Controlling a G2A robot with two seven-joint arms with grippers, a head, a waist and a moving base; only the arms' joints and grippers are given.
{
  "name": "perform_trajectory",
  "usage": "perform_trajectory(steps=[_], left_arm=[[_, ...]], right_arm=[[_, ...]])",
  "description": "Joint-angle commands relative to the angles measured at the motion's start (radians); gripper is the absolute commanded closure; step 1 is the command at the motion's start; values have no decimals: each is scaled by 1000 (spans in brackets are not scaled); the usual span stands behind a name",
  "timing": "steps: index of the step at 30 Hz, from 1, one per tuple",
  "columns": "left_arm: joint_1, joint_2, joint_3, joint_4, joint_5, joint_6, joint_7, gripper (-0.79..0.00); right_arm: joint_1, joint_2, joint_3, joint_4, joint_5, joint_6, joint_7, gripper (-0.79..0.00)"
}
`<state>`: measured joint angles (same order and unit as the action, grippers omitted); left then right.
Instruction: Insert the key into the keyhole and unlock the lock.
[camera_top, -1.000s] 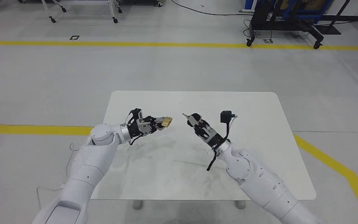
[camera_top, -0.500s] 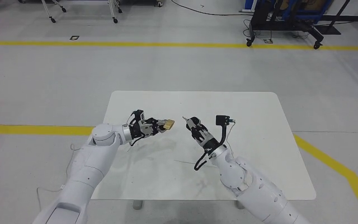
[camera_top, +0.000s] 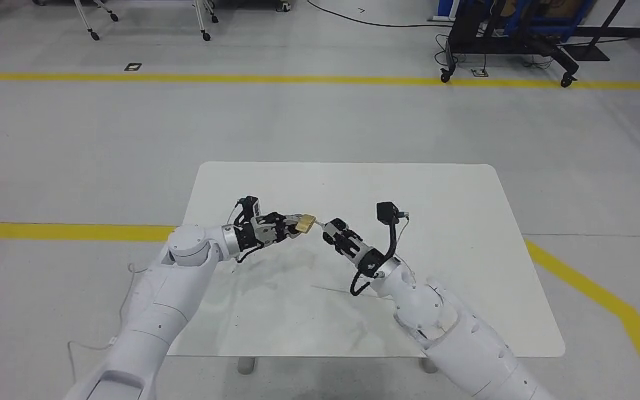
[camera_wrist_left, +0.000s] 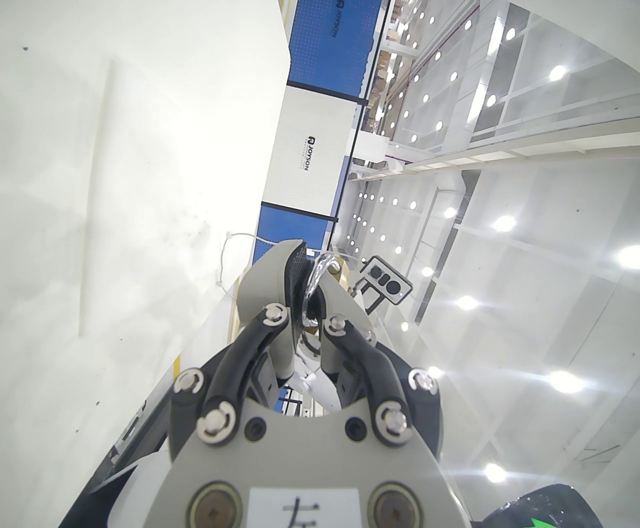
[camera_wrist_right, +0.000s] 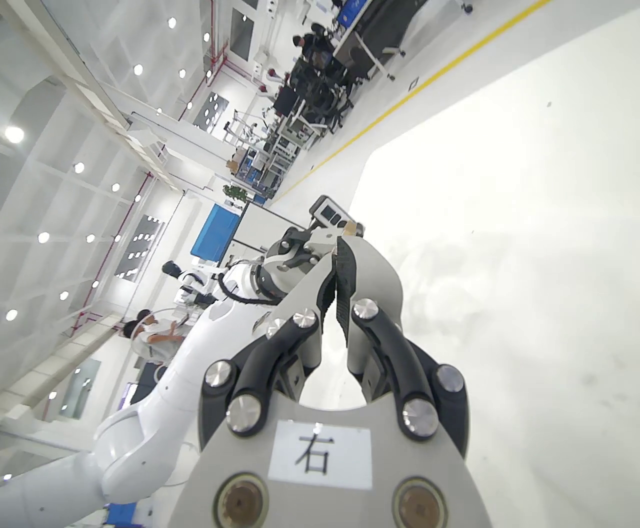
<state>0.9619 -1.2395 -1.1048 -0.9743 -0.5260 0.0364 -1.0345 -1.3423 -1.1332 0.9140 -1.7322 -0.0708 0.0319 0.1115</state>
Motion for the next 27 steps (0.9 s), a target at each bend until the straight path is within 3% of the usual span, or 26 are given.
perform_trajectory(steps=[1, 6, 12, 27], left_arm=[[5, 1, -2, -7, 0, 2, 4, 0], [13, 3, -3, -22, 10, -3, 11, 0], [20, 5, -4, -31, 12, -5, 17, 0], [29, 8, -3, -54, 25, 1, 27, 0]], right_arm=[[-7, -1, 11, -9, 38, 4, 30, 0], [-19, 1, 42, -30, 117, 61, 113, 0], [-24, -3, 54, -50, 125, 126, 130, 0], [3, -21, 60, -7, 160, 154, 151, 0]])
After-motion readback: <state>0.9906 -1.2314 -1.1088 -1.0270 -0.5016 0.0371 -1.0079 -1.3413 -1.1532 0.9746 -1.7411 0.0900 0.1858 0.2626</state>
